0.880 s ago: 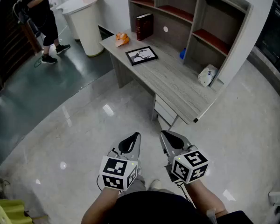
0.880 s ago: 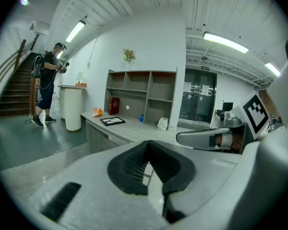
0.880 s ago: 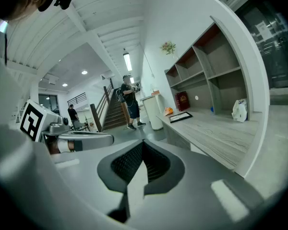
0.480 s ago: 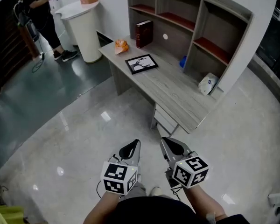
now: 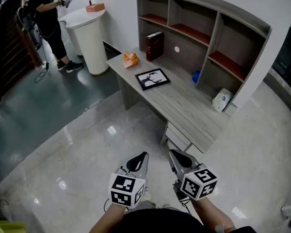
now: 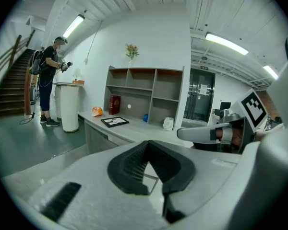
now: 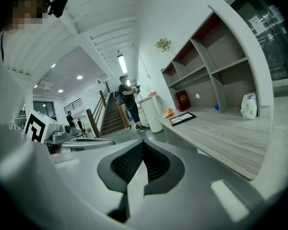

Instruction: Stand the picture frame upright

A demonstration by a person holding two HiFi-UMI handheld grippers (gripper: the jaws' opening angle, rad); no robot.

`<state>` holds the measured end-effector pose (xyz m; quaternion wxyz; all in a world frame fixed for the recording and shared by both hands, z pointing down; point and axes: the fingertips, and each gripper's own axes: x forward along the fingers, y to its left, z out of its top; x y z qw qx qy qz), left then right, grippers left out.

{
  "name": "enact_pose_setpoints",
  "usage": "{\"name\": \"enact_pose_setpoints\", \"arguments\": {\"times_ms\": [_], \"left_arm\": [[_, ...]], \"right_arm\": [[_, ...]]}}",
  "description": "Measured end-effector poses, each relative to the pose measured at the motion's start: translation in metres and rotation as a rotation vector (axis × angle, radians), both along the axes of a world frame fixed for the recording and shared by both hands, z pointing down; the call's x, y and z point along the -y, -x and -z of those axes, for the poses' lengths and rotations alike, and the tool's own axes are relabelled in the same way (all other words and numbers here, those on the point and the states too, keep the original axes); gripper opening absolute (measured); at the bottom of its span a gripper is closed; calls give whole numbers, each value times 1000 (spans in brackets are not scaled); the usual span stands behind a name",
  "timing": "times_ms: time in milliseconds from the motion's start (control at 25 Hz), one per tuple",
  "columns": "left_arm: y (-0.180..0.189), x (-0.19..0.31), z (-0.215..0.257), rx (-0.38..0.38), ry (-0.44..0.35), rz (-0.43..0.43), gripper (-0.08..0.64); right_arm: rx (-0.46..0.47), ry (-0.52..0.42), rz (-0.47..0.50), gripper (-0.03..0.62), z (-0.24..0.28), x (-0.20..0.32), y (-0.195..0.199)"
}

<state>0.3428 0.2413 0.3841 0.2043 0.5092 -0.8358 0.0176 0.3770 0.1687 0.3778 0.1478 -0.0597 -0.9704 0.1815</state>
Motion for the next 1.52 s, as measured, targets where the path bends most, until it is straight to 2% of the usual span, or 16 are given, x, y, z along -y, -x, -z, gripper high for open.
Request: {"name": "enact_pose_setpoints", "arguments": {"times_ms": [320,760,1040,1240,1520], "left_arm": [[28,-11,-7,1,21,-28,0],[48,-30,-14,-7,29,-56,0],[69,-34,-20,-29,28,-34,0],[85,-29,-26,-31,36,-25,0],[121,-5,-31,-20,59,-25,0]], "right_arm": [[-20,-15,6,-3,-7,-16,31],[-33,-16,-51,-3,-8,-26,55],[-56,-11,-63,-3,-14,-24,75],[-55,-9,-67,-3,-18,-14,93],[-50,-55,-40,-3,-24,4,132]]}}
